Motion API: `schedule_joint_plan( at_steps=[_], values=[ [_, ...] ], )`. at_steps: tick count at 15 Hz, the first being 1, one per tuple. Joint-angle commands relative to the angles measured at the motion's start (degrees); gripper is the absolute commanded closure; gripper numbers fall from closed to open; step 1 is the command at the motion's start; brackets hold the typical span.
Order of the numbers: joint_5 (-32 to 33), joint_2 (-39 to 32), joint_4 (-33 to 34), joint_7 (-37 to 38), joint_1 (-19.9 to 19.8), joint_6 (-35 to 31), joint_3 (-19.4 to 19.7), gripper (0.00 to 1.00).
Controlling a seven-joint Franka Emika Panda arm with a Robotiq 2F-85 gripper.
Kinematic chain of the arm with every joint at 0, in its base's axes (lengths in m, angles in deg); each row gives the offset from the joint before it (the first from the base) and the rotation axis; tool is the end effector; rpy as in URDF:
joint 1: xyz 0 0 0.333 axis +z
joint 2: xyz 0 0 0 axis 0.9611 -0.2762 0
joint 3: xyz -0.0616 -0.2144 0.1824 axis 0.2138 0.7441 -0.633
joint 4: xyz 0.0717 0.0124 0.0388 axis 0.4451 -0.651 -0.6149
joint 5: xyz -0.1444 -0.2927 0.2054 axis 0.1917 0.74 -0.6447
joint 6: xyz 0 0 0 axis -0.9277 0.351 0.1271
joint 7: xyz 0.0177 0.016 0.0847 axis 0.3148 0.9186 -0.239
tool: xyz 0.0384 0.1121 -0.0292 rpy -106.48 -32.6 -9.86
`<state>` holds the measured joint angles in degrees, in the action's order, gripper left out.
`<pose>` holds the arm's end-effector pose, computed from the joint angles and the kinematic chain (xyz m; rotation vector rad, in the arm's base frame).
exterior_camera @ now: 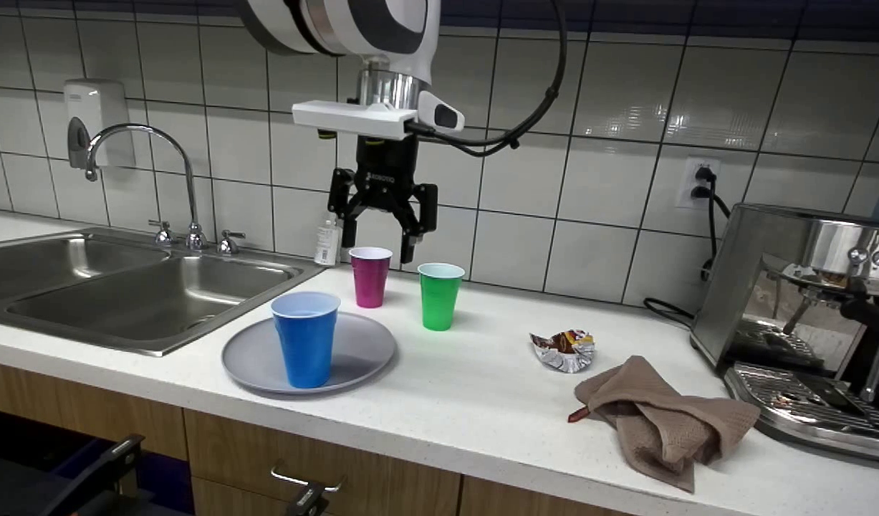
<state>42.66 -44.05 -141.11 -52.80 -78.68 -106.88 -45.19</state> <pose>0.4429 -0.0933 0.2897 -3.0945 0.2422 0.0594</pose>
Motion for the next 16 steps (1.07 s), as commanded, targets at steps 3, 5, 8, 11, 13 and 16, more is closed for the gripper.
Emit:
schedule_joint_plan(
  at_steps=[3,5,8,11,13,16],
  values=[
    [0.45,-4.69,7.99,-1.9,-1.16,1.67,0.55,0.0],
    [0.74,-7.15,10.83,-2.02,-1.33,1.3,0.79,0.0],
    [0.95,-11.16,15.15,-2.12,-1.67,1.15,0.92,0.0],
    [1.31,-15.75,19.93,-2.26,-2.0,0.92,1.02,0.0],
    [1.5,-18.68,23.07,-2.41,-2.33,0.97,1.03,0.0],
    [1.89,-23.36,28.11,-2.21,-2.91,1.1,1.03,0.0]
  ],
)
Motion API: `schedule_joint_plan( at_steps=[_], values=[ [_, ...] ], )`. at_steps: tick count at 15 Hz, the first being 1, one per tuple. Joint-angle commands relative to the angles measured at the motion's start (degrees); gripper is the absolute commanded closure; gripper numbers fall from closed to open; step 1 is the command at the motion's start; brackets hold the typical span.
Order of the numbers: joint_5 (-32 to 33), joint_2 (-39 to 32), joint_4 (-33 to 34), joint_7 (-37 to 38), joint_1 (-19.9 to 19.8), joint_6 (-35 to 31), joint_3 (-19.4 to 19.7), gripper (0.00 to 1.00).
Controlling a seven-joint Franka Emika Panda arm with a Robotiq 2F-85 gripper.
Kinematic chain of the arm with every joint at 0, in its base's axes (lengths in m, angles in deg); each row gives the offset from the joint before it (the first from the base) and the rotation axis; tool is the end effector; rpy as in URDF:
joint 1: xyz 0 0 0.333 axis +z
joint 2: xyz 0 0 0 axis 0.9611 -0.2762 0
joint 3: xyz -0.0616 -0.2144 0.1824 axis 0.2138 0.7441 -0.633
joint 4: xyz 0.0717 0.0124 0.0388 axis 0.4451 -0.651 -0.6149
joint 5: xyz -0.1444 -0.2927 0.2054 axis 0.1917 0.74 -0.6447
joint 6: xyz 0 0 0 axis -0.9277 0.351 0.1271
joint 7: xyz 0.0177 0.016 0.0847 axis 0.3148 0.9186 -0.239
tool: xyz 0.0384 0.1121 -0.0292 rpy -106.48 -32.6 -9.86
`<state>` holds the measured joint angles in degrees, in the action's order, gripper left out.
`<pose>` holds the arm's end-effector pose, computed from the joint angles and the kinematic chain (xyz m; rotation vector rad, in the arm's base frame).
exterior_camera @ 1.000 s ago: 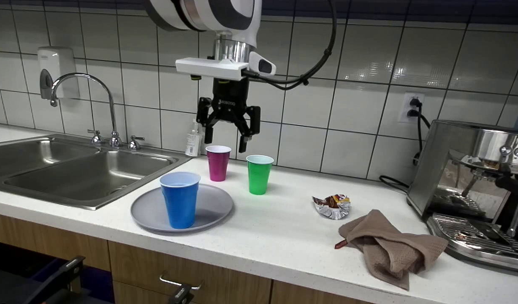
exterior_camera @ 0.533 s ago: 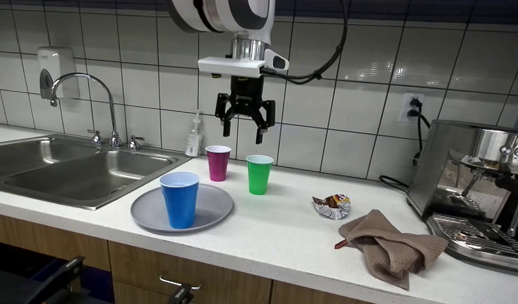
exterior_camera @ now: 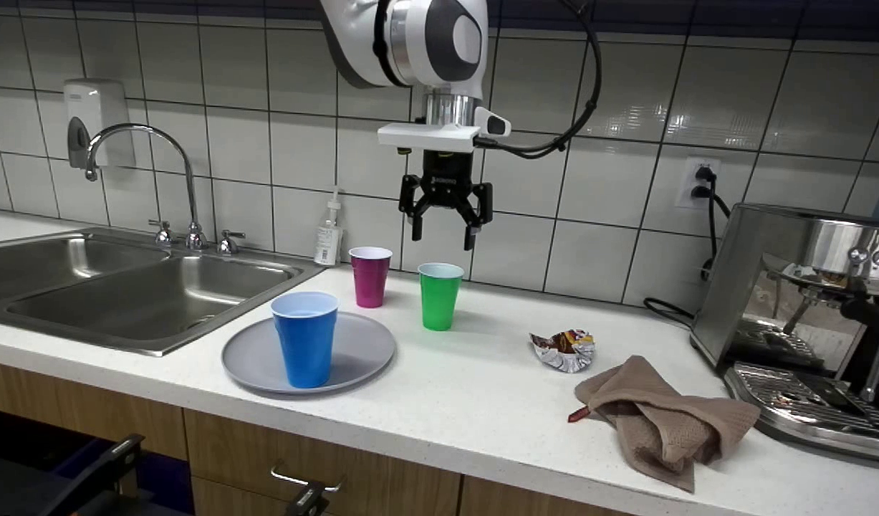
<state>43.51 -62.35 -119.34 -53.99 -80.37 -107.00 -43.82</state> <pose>0.5437 -0.1469 0.2866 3.1011 -0.2735 0.0286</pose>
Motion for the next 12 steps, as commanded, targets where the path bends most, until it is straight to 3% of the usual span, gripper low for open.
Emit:
schedule_joint_plan(
  at_steps=[1,12],
  values=[
    [1.31,-6.59,8.08,-0.93,-1.36,1.36,-0.37,0.0],
    [3.16,-19.21,22.08,-0.65,-1.69,3.17,-0.9,0.0]
  ],
)
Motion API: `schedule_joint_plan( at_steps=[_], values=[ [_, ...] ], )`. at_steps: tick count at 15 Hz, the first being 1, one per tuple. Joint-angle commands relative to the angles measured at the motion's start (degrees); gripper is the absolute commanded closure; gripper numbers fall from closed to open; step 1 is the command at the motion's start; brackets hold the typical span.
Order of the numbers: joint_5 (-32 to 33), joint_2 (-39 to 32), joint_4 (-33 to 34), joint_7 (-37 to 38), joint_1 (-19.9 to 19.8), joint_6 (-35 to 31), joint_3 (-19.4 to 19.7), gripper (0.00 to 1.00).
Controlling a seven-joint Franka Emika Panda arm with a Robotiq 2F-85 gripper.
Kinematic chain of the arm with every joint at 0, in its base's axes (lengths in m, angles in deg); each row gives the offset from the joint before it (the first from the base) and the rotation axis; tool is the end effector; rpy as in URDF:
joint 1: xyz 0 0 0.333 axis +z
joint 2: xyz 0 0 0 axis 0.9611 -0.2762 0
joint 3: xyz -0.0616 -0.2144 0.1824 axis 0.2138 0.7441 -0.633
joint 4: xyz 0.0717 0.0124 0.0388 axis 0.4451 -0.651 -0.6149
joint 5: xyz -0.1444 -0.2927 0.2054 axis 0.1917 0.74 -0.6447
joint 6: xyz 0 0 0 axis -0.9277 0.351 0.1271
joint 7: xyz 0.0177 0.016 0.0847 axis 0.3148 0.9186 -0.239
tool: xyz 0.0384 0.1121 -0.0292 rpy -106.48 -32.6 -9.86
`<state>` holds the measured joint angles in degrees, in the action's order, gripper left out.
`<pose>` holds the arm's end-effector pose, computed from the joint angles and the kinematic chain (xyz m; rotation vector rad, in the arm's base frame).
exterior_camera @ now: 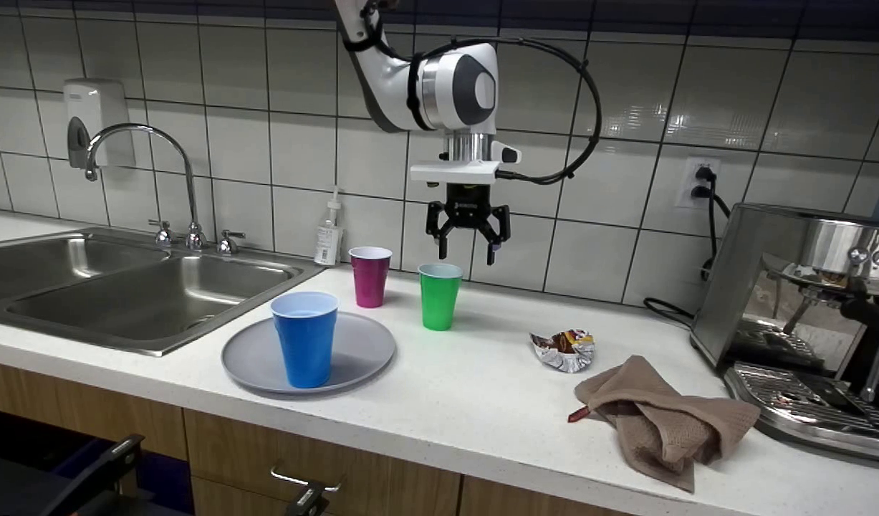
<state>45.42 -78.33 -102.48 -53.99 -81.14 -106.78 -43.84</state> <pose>0.6123 -0.1704 0.2463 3.0387 -0.2307 0.0309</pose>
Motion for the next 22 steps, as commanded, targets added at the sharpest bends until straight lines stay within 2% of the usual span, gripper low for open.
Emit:
schedule_joint_plan(
  at_steps=[1,10,22],
  values=[
    [1.44,-3.97,6.06,-0.52,-0.87,3.03,-0.85,0.0],
    [2.16,-8.87,12.39,-0.44,-0.73,5.73,-1.07,0.0],
    [2.04,-11.21,14.85,-0.29,-0.66,8.52,-1.52,0.0]
  ],
)
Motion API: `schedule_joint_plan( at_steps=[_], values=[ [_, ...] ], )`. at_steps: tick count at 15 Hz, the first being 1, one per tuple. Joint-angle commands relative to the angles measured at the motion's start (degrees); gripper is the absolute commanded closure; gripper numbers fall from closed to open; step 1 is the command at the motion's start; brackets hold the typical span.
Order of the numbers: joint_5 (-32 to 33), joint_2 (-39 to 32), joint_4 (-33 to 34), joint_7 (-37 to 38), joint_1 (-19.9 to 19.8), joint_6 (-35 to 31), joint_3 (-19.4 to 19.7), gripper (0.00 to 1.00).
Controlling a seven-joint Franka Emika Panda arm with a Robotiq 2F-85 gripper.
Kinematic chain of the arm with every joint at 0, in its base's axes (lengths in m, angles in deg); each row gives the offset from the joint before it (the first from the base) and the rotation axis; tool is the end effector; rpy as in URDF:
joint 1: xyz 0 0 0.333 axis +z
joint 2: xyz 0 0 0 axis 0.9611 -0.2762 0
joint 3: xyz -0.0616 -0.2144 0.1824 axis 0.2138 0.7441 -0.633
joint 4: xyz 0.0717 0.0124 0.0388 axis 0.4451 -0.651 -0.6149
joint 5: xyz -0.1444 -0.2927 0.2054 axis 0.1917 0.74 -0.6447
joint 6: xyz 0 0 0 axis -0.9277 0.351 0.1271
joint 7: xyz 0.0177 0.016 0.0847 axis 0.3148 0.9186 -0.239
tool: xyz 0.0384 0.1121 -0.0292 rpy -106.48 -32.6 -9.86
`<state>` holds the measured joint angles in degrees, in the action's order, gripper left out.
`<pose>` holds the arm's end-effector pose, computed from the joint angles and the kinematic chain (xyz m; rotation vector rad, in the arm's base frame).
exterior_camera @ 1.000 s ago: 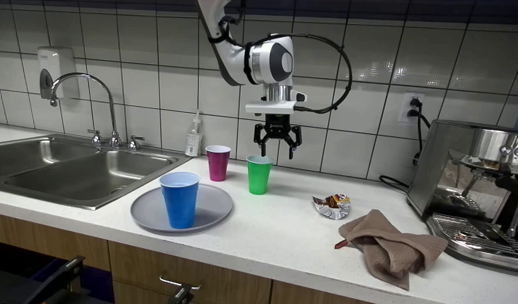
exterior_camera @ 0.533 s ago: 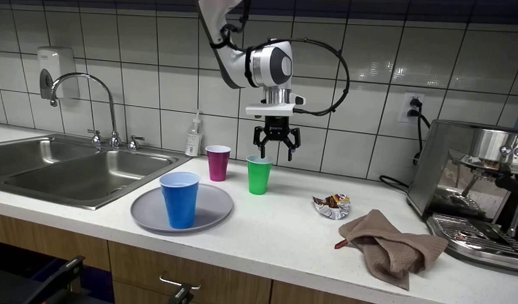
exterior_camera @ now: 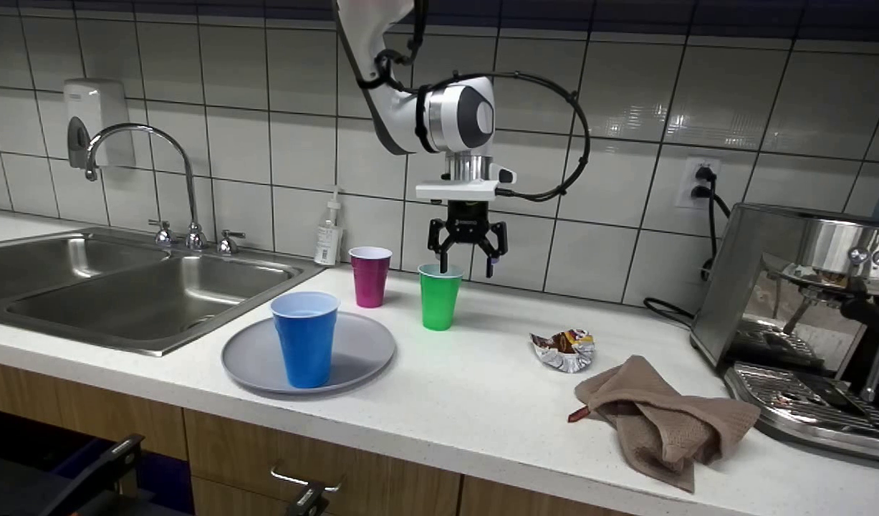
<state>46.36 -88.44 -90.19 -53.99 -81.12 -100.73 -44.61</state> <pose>0.6481 -0.1676 0.2141 3.0243 -0.1815 -0.0764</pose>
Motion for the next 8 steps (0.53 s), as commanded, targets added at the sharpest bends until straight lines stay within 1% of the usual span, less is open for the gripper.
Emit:
schedule_joint_plan(
  at_steps=[1,8],
  values=[
    [1.11,-1.21,2.59,-0.28,-0.67,2.47,-0.75,0.0],
    [0.88,-1.75,3.08,-0.43,-0.78,3.27,-0.9,0.0]
  ],
)
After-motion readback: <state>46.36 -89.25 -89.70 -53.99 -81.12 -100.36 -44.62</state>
